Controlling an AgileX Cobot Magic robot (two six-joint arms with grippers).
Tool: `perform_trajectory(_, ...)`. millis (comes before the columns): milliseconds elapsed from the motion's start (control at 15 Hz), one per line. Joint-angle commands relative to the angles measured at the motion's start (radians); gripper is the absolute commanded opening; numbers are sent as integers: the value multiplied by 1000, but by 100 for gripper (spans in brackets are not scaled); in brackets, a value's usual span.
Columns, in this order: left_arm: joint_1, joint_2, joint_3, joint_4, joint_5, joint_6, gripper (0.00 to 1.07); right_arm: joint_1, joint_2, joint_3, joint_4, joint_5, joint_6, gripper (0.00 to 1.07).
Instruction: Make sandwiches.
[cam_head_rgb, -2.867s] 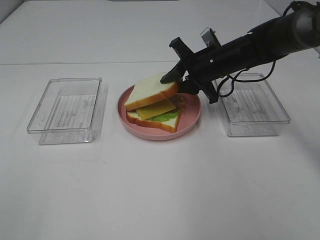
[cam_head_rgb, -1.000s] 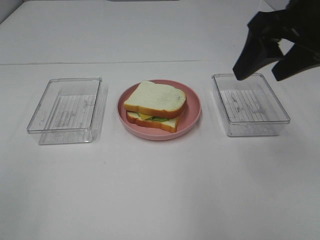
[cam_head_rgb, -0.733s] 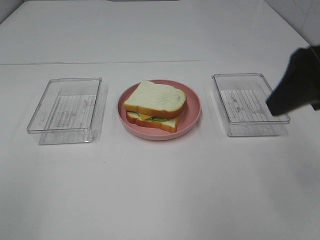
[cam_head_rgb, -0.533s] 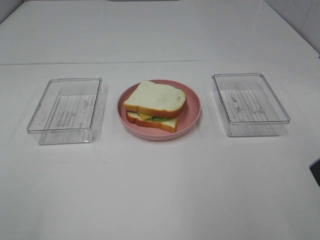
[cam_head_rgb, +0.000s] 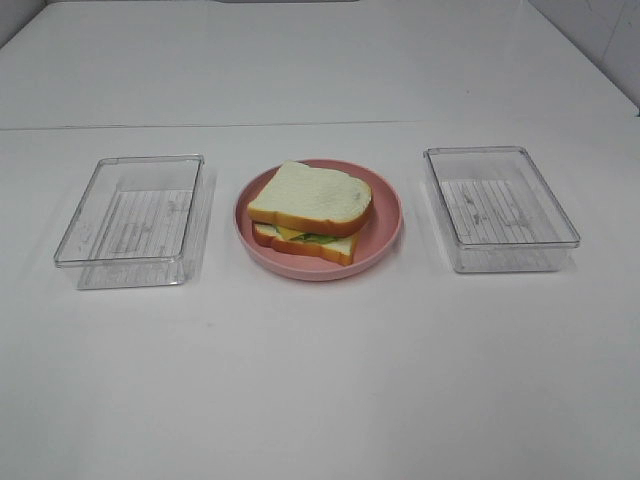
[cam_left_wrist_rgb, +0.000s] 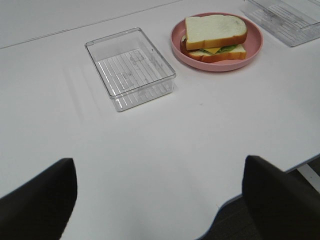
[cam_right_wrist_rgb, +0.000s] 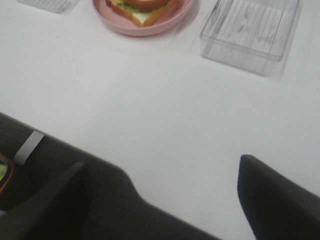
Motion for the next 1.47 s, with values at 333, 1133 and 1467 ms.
perform_trajectory(333, -4, -21, 2, -10, -4, 2, 85, 1, -107, 15, -66, -25, 30, 77)
perform_trajectory(1133, 53, -21, 2, -10, -5, 0, 85, -18, -110, 15, -58, -26, 30, 77)
perform_trajectory(1467, 293, -26, 2, -10, -5, -1, 85, -239, -124, 15, -52, -26, 30, 77)
